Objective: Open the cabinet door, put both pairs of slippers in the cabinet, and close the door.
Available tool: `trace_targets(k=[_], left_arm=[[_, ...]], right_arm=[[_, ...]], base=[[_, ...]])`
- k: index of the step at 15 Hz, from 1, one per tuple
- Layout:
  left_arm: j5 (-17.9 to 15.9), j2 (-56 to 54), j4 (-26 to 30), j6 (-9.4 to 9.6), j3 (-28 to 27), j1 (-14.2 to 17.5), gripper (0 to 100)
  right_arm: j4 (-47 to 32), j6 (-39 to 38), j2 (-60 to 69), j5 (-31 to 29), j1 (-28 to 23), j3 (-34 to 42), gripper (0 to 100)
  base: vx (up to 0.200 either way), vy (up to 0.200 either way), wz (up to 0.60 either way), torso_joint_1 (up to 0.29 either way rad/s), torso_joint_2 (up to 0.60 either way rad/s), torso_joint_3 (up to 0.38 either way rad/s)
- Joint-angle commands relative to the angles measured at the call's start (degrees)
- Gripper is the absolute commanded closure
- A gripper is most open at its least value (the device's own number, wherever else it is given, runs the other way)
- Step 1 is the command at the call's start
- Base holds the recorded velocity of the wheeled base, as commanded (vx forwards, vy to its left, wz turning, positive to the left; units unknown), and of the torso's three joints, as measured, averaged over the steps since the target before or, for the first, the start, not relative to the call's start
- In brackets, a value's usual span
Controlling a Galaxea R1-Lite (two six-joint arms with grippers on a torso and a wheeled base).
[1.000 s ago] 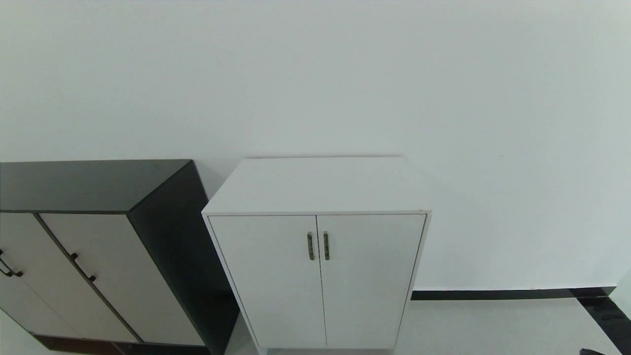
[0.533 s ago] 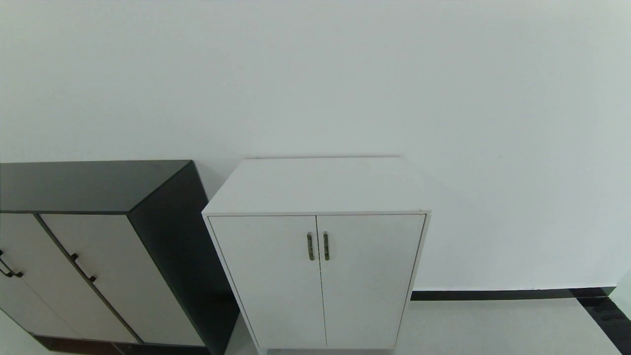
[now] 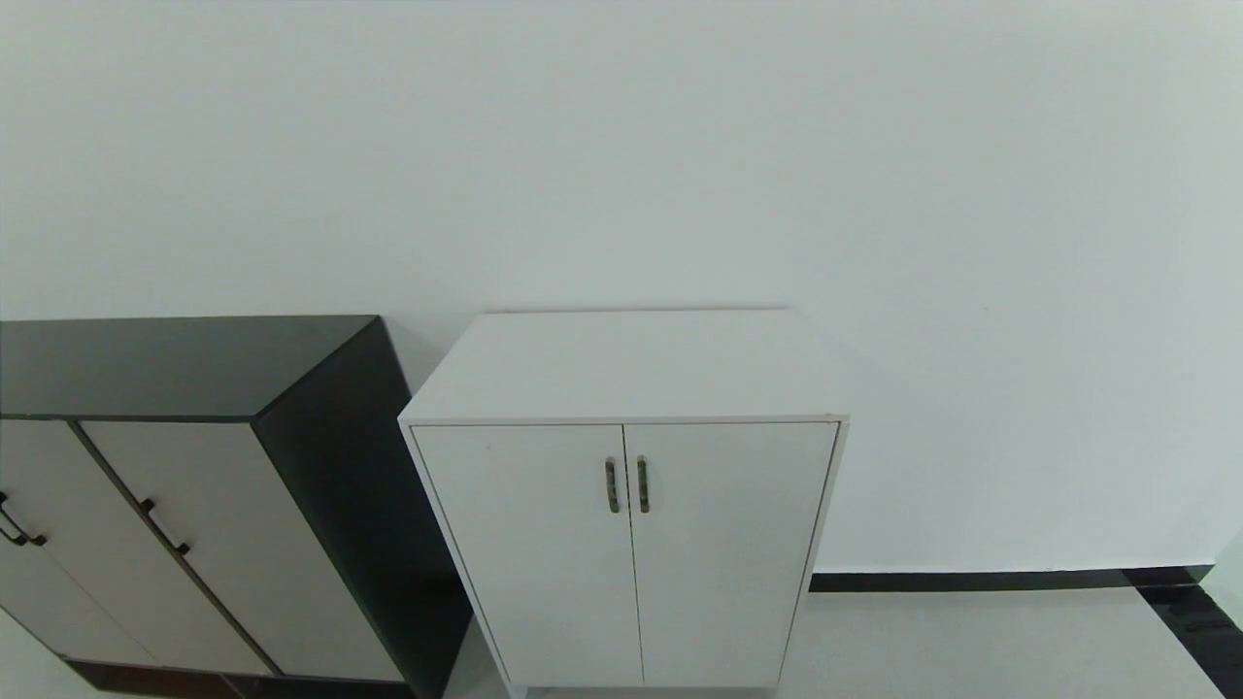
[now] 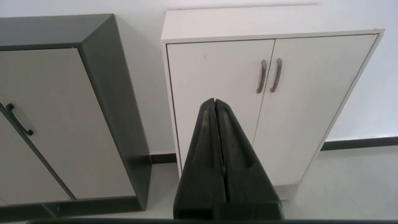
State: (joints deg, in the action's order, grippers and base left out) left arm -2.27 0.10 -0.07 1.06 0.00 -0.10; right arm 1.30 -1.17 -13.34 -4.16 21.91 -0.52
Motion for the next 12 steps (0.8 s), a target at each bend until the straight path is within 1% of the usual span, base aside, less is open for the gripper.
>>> trace_targets(k=[1,2,3,5,7,8,9,11,12], left_arm=[[0.0,0.0,0.0,-0.01,0.0,-0.1,100],[0.0,0.0,0.0,-0.01,0.0,0.0,100],[0.0,0.0,0.0,-0.01,0.0,0.0,100],[0.1,0.0,0.0,-0.01,0.0,0.0,100],[0.0,0.0,0.0,-0.01,0.0,0.0,100],[0.0,0.0,0.0,-0.01,0.0,0.0,100],[0.1,0.0,0.0,-0.01,0.0,0.0,100],[0.0,0.0,0.0,-0.01,0.0,0.0,100],[0.0,0.0,0.0,-0.01,0.0,0.0,100]], right_arm=[[0.0,0.0,-1.0,-0.4,0.4,0.0,100],[0.1,0.3,-0.2,-0.1,0.7,0.0,100],[-2.3,2.8,1.3,1.7,0.6,0.3,100],[-1.6,3.1,-0.1,2.3,0.4,0.4,100],[-1.6,3.2,-2.1,2.1,-12.2,0.4,100],[-1.5,3.1,-0.5,2.1,-16.1,0.4,100],[-1.5,3.2,3.1,2.1,-18.3,0.4,100],[-1.6,3.2,8.3,2.1,-18.7,0.4,100],[-1.5,3.2,9.8,2.1,-20.3,0.4,100]], base=[[0.0,0.0,0.0,0.0,0.0,0.0],[0.0,0.0,0.0,0.0,0.0,0.0],[0.0,0.0,0.0,0.0,0.0,0.0],[0.0,0.0,0.0,0.0,0.0,0.0],[0.0,0.0,0.0,0.0,0.0,0.0],[0.0,0.0,0.0,0.0,0.0,0.0],[0.0,0.0,0.0,0.0,0.0,0.0],[0.0,0.0,0.0,0.0,0.0,0.0],[0.0,0.0,0.0,0.0,0.0,0.0]])
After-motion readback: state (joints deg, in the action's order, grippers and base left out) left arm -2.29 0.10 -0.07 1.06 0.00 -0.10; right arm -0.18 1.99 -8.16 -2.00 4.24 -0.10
